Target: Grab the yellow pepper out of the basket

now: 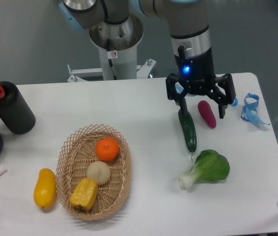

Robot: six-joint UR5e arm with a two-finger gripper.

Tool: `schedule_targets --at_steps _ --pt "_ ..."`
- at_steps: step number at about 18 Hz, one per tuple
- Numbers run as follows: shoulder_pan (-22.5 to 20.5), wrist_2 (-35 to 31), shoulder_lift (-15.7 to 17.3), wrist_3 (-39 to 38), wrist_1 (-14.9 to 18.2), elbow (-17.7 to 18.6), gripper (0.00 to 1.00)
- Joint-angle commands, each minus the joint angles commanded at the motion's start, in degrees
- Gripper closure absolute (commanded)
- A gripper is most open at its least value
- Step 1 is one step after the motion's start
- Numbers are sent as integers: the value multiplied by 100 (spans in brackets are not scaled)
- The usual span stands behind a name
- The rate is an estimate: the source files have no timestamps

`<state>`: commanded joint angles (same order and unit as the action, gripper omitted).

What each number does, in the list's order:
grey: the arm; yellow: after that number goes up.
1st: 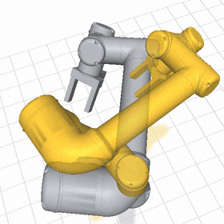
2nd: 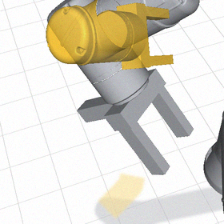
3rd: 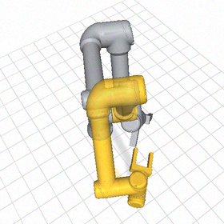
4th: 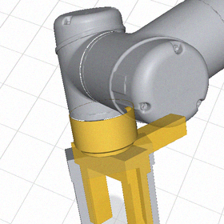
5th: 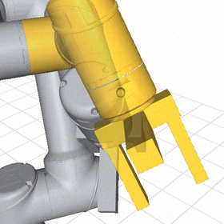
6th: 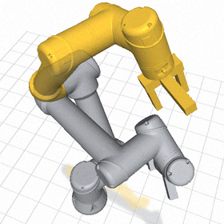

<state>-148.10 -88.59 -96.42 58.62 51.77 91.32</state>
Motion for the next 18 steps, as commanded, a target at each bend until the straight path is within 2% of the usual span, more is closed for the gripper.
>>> schedule_targets --at_steps 7,10,14,16,18 --pt "0 61 0 -17 0 9 0" --pt "-9 96 35 -44 -88 228 0" --pt "-62 492 61 -61 -88 290 0" --pt "-53 614 62 -306 -88 299 0" --pt "-18 1053 88 -1086 -88 290 0"
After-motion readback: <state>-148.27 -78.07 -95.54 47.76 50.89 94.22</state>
